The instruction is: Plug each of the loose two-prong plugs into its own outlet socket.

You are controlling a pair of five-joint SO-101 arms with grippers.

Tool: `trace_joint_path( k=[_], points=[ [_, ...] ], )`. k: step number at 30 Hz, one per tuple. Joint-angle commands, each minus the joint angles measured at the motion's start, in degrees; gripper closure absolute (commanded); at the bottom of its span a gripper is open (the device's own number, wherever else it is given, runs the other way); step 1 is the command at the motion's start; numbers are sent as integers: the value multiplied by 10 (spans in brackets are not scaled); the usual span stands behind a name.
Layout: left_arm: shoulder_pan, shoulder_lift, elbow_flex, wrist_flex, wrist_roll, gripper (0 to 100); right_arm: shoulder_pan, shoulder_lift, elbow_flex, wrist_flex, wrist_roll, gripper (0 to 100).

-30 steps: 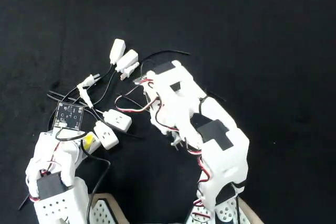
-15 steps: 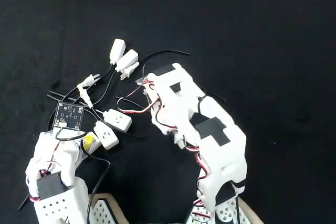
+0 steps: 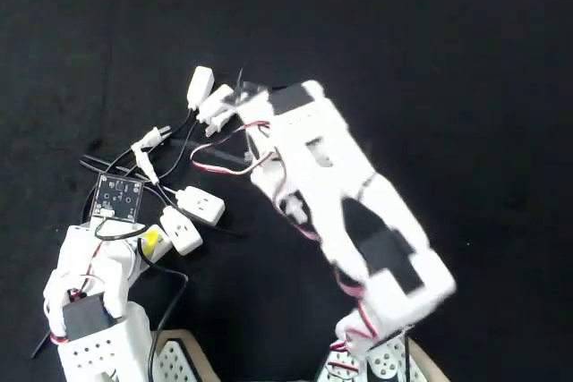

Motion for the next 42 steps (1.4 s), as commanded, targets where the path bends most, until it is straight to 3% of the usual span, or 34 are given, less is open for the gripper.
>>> trace_joint_path(
  k=[1, 9, 16, 21, 27, 31, 36, 38, 42],
  points=[
    [7, -1, 17, -5, -11, 686, -6, -178, -33, 2, -13, 986],
    [7, -1, 20, -11, -8, 686, -15, -403, 146, -178, -99, 986],
    [41, -1, 7, -4, -5, 686, -109, -691, 419, -391, -105, 987],
    [44, -1, -80, 62, 6, 686, -109, -873, 553, -480, -122, 985],
    [51, -1, -209, 80, 54, 686, -80, -938, 660, -584, -152, 986],
    [124, -1, -255, 60, 89, 686, -44, -938, 699, -671, -152, 986],
    [258, -1, -236, -1, 191, 686, -33, -943, 691, -644, -156, 985],
    [298, -1, -218, -28, 229, 686, -31, -943, 685, -633, -193, 985],
    [362, -1, -190, -69, 219, 686, -34, -945, 684, -632, -313, 983]
  ],
)
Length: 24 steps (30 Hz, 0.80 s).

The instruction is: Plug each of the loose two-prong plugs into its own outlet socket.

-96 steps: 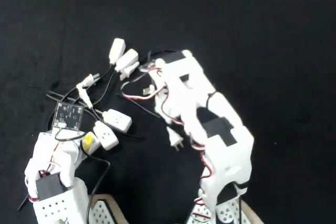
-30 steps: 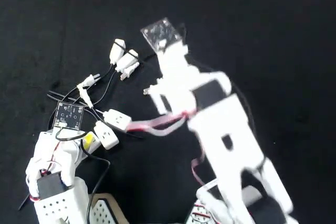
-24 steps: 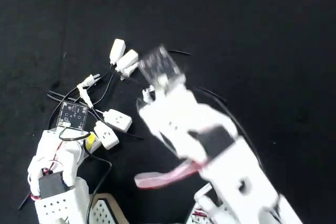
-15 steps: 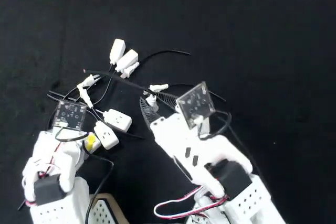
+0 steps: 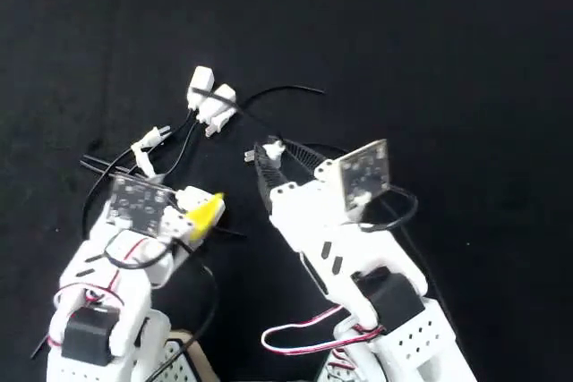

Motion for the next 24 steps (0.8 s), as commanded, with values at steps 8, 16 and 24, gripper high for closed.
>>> trace_joint_path(
  k=[8, 16, 24],
  points=[
    [66, -1, 29, -87, 6, 686, -76, -31, 7, -12, -269, 985],
    [9, -2, 24, -93, 7, 687, -153, -33, 34, -14, -270, 985],
    [-19, -2, 19, -93, 11, 687, -154, -31, 33, -11, -248, 985]
  ],
)
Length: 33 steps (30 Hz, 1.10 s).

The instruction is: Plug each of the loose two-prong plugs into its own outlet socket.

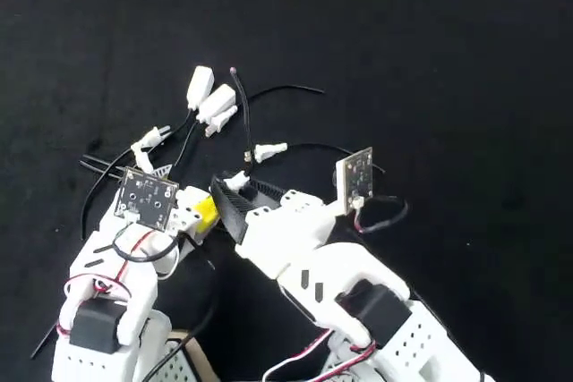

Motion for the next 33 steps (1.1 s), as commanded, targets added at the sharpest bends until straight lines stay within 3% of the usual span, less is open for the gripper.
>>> trace_joint_path(
  k=[1, 6, 23, 28, 33],
  points=[
    [-21, -5, -18, -15, 11, 687, -13, -3, -3, -7, 22, 985],
    [-41, -5, -16, -29, 11, 687, -62, -3, -7, 26, 28, 985],
    [-62, -4, -13, -21, 6, 687, -57, -1, -52, 89, 72, 986],
    [-133, -4, -36, 34, -6, 686, -28, 62, -85, 90, 84, 986],
    [-203, -4, -57, 109, -98, 686, -26, 217, -145, 86, 106, 986]
  ],
)
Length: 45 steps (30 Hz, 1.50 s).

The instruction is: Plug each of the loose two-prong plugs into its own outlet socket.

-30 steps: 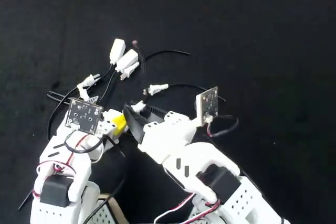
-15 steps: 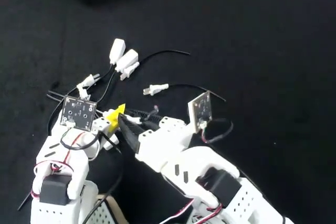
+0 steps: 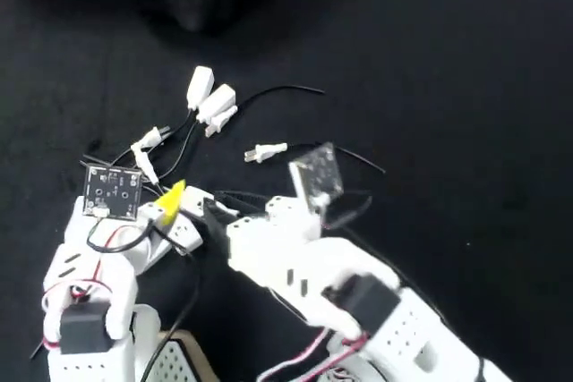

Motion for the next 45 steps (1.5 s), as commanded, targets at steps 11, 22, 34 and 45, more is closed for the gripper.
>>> trace_joint_path(
  k=[11, 22, 34, 45],
  points=[
    [-330, -3, 9, 77, -161, 686, -42, 372, -151, -60, 31, 986],
    [-408, -3, 98, 40, -225, 686, -99, 488, -168, -152, 34, 986],
    [-405, -3, 110, 43, -223, 686, -107, 600, -234, -187, 145, 986],
    [-408, -3, 134, 42, -223, 686, -109, 659, -262, -195, 156, 986]
  ],
)
